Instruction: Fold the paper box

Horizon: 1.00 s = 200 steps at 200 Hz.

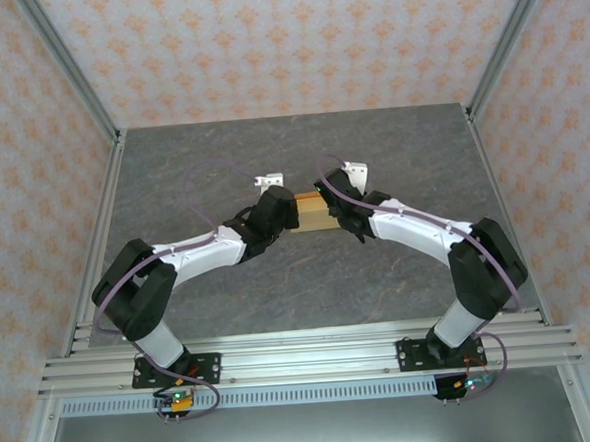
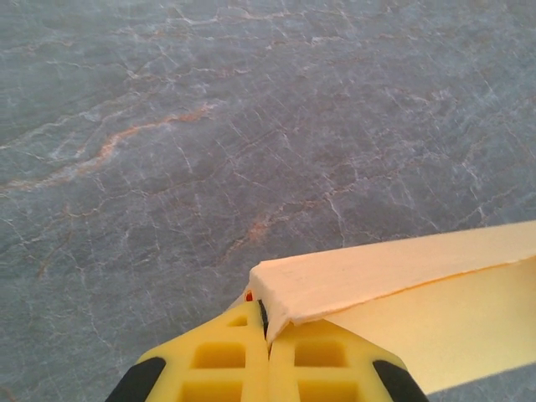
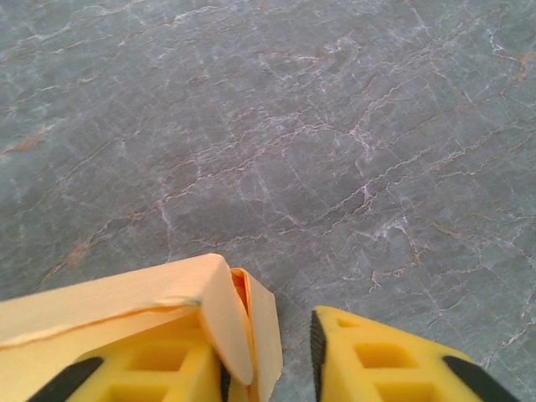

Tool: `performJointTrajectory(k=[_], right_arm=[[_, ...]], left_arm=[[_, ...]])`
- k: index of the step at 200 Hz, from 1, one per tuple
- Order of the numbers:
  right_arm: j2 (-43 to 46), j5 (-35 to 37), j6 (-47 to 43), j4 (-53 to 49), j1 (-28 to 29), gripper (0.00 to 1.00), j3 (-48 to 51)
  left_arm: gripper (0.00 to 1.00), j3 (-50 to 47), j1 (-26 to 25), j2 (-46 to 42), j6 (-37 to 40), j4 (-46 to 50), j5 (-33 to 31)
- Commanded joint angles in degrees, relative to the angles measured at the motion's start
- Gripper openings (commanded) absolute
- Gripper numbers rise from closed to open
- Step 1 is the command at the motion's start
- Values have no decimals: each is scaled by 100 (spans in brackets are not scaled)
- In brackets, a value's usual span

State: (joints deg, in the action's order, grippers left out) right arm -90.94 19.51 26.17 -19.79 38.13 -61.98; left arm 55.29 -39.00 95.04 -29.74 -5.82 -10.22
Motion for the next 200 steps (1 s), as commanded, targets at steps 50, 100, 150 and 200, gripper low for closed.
performJointTrajectory(k=[50, 100, 150, 200], right_arm=[[1141, -42, 1551, -1166, -153, 70, -148], [1320, -2102, 3258, -568, -766, 77, 157], [1084, -3168, 5026, -11, -903, 90, 130], [575, -3269, 6244, 836, -1047, 99, 519]], left_arm=[[0, -185, -72, 437, 69, 654, -593], [0, 157, -236, 550, 130, 957, -960], [1, 386, -424, 578, 228, 1218, -1486], [2, 387, -454, 638, 135, 1138, -1415]])
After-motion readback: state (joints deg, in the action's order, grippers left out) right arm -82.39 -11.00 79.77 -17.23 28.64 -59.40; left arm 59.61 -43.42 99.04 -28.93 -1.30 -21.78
